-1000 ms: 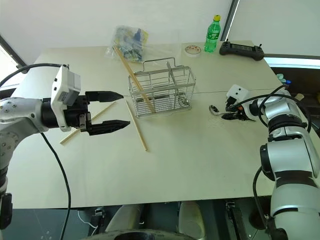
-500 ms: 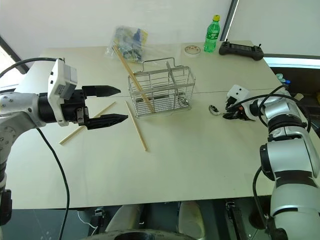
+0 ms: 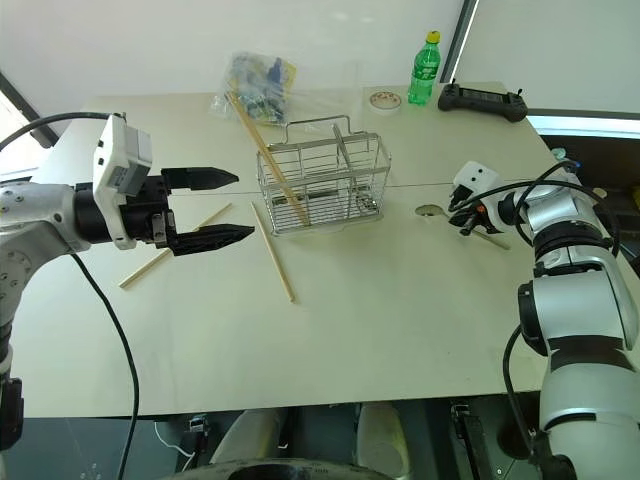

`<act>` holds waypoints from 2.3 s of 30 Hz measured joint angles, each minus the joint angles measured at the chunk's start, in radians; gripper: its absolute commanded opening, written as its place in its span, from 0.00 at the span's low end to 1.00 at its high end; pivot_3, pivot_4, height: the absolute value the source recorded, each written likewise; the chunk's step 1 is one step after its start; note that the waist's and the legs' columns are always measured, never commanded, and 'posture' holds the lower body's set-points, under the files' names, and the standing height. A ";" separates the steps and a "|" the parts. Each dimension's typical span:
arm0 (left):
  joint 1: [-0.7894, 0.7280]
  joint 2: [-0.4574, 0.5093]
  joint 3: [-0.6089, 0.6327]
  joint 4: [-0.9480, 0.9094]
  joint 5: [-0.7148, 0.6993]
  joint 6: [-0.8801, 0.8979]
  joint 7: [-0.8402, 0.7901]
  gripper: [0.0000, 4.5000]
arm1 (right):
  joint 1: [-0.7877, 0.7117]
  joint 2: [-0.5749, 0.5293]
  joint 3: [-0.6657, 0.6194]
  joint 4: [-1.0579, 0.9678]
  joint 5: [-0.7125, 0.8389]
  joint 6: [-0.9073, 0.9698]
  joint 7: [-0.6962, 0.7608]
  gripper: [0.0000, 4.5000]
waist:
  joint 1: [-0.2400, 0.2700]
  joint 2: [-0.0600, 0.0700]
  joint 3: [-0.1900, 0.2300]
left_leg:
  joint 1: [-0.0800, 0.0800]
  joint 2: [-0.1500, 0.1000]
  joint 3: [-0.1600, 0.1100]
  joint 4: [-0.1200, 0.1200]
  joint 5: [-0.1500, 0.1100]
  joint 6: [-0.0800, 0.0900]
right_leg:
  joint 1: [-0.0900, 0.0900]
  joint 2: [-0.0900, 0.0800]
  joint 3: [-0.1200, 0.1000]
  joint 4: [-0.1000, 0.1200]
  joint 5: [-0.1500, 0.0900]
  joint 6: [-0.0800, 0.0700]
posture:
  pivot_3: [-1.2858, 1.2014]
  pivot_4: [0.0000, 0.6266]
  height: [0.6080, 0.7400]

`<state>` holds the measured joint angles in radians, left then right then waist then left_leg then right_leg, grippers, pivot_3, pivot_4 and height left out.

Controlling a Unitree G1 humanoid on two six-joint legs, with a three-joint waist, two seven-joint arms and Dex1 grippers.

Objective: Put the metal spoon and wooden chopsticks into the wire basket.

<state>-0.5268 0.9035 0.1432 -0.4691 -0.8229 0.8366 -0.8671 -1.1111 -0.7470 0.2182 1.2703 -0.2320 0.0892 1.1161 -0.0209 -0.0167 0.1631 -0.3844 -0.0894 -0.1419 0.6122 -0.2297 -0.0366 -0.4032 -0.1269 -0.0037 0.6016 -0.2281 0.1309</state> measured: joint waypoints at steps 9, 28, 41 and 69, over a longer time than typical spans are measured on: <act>0.000 -0.010 0.008 0.022 0.006 -0.003 0.022 1.00 | 0.000 -0.001 -0.005 -0.006 -0.002 -0.036 0.026 0.02 | 0.000 0.000 0.000 | 0.000 0.000 0.000 0.000 0.000 0.000 | 0.000 0.000 0.000 0.000 0.000 0.000 | 0.52 0.24 0.80; -0.187 -0.149 0.044 0.183 0.017 -0.062 0.102 1.00 | 0.053 0.004 -0.353 -0.979 0.501 0.544 0.092 0.02 | -0.019 0.001 0.000 | 0.002 0.004 0.001 0.000 0.000 0.000 | -0.001 0.003 0.001 0.002 0.004 0.000 | 0.52 0.24 0.80; -0.197 -0.173 0.027 0.229 0.073 -0.091 0.084 1.00 | 0.008 0.353 -0.389 -0.916 0.570 0.541 -0.351 0.02 | -0.014 -0.002 -0.001 | -0.005 0.003 0.001 0.001 0.000 -0.001 | -0.007 0.003 0.002 0.003 0.006 0.000 | 0.52 0.24 0.80; -0.218 -0.145 0.027 0.227 0.093 -0.085 0.074 1.00 | 0.160 0.294 -0.381 -1.087 0.627 0.584 -0.480 0.99 | -0.015 -0.001 0.000 | -0.004 0.003 0.001 0.002 0.000 -0.001 | -0.008 0.003 0.002 0.009 0.005 0.000 | 0.52 0.24 0.80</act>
<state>-0.7447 0.7589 0.1704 -0.2425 -0.7303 0.7520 -0.7936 -0.9513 -0.4526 -0.1628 0.1836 0.3946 0.6729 0.6363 -0.0362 -0.0182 0.1626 -0.3881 -0.0868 -0.1409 0.6137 -0.2300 -0.0379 -0.4110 -0.1236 -0.0018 0.6107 -0.2227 0.1312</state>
